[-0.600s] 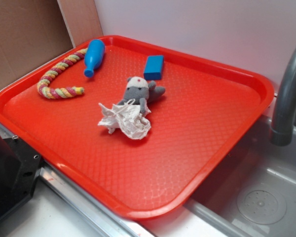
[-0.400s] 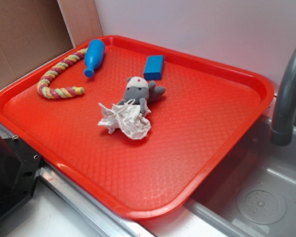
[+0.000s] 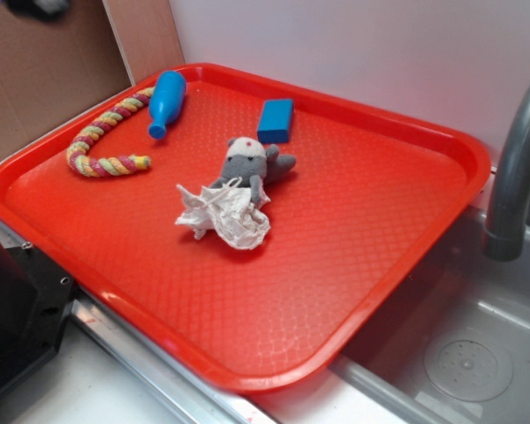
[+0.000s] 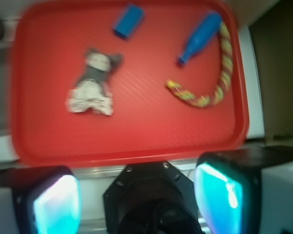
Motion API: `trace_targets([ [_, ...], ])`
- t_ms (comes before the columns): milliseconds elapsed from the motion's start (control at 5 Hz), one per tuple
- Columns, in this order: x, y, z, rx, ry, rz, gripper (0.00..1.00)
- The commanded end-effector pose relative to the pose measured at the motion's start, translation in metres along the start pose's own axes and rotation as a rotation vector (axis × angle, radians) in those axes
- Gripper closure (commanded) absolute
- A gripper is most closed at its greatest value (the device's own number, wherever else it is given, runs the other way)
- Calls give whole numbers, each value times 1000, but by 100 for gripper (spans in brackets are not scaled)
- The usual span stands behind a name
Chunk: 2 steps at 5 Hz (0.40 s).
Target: Grab the blue block.
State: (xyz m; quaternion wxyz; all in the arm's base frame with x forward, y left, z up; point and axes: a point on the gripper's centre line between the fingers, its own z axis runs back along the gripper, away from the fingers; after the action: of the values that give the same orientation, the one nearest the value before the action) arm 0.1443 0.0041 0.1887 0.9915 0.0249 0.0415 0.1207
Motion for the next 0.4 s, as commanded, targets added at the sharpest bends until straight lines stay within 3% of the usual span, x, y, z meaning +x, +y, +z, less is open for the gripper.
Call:
trace_targets([
  [0,80,-18,-61,-143,-188,296,0],
  [200,117,-34,-79,-157,-209,311,0],
])
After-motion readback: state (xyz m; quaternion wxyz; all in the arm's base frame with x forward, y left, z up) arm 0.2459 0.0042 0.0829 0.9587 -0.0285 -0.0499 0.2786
